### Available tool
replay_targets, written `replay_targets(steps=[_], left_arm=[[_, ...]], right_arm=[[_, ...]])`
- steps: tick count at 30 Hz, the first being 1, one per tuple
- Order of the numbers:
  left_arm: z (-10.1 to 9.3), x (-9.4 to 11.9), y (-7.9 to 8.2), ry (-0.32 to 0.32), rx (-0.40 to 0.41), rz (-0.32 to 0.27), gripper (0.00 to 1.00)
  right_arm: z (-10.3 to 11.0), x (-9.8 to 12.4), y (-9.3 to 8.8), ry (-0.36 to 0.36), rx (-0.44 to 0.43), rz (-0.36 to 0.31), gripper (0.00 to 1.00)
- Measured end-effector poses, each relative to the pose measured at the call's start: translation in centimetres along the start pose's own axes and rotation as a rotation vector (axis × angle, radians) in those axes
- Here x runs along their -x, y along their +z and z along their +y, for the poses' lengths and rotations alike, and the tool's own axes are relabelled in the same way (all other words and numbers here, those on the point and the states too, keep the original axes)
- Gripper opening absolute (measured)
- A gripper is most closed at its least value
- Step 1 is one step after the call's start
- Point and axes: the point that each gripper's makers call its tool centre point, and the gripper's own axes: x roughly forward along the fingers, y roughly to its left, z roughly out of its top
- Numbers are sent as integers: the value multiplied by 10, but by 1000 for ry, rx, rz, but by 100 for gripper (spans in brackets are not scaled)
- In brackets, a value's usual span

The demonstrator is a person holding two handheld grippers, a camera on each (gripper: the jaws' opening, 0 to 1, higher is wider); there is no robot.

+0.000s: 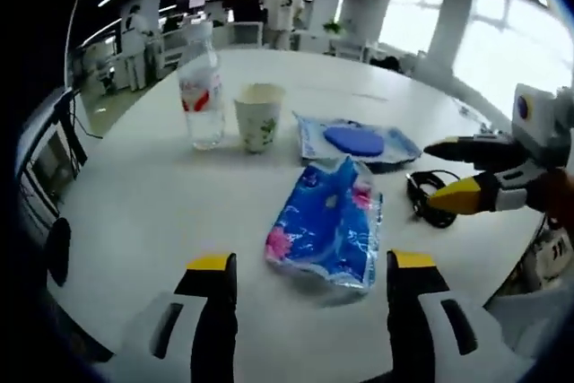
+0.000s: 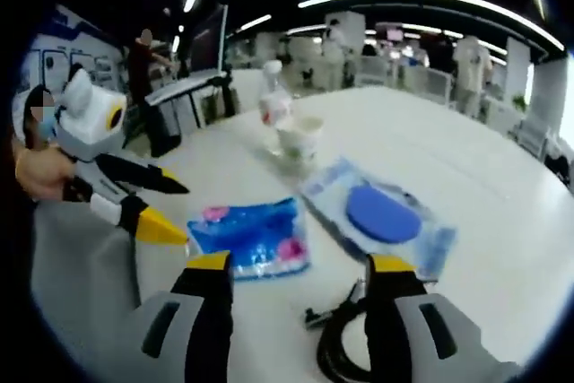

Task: Arrange the tabletop items into an orderly group along one side of the table until the central work area is clear of visible clutter.

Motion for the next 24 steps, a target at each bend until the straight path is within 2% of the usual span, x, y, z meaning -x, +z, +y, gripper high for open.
replay_targets(steps=[2,3,7,11,17,18,19,20,24], left_arm=[[-1,0,-2,-8,-2,4,55],[-3,0,-3,-12,0,8,55],[-8,0,-7,-17,34,18,49],[-11,-2,-11,-24,64,24,45],[-14,-6,-25,-30,113,67,42],[-19,-6,-31,-52,163,101,41],[-21,-7,-33,-64,181,113,41],[-17,-8,-32,-52,174,97,41],[-16,-11,-35,-47,190,107,38]], right_arm=[[2,-5,0,14,0,-5,54],[7,-7,2,43,-35,-18,53],[7,-15,3,54,-42,-25,50],[6,-24,1,57,-22,-20,46],[6,-37,-2,67,15,-13,41],[6,-40,-3,68,23,-9,40],[6,-41,-4,68,29,-4,40],[6,-42,-5,69,35,4,39],[8,-48,-5,79,64,1,35]])
